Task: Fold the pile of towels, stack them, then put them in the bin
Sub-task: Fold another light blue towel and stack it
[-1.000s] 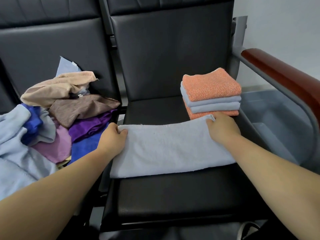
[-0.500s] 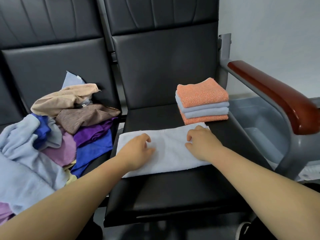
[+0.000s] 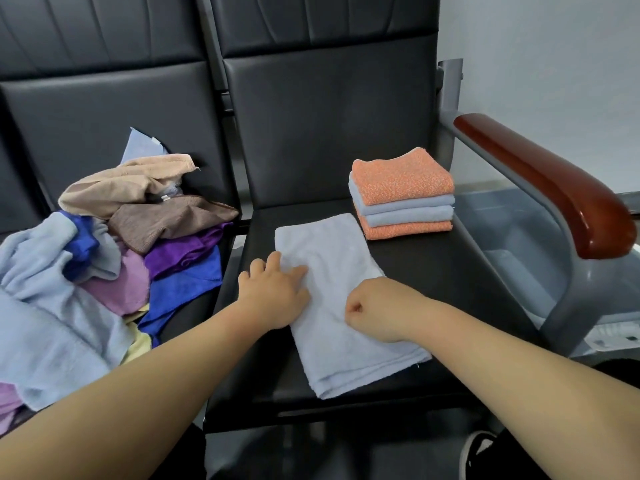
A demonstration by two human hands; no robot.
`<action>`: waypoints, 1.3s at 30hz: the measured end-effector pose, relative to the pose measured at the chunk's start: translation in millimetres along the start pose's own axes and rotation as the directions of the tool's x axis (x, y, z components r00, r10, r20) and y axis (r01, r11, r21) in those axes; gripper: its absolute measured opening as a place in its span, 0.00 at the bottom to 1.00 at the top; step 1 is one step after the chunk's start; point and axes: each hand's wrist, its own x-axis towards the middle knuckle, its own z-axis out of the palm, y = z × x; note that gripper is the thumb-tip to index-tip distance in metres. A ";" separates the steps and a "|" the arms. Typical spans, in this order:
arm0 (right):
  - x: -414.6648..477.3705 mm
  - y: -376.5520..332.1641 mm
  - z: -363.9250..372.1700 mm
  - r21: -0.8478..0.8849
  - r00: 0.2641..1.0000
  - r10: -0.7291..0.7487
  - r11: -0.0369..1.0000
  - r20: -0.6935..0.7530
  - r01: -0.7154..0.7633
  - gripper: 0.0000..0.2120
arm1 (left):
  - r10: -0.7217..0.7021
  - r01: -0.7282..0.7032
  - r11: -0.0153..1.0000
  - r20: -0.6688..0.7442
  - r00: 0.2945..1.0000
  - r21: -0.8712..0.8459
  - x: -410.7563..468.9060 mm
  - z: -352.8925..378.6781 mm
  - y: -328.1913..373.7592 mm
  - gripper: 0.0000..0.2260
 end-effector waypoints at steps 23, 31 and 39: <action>-30.8 3.2 -23.4 0.251 0.962 -0.033 0.967 0.272 -0.038 0.24 | 0.155 -0.091 0.477 -0.018 0.988 -0.874 -83.7 -30.7 -0.2 0.04; -17.8 7.0 -16.6 0.301 0.973 0.098 0.953 -0.210 -0.031 0.11 | -0.034 -0.115 0.429 -0.143 0.989 -0.896 -71.5 -56.2 -28.5 0.04; -12.7 16.9 -29.5 0.790 0.954 0.149 0.535 0.259 -0.298 0.16 | 0.053 0.384 0.224 0.405 0.913 -0.896 -69.6 -63.1 -55.0 0.03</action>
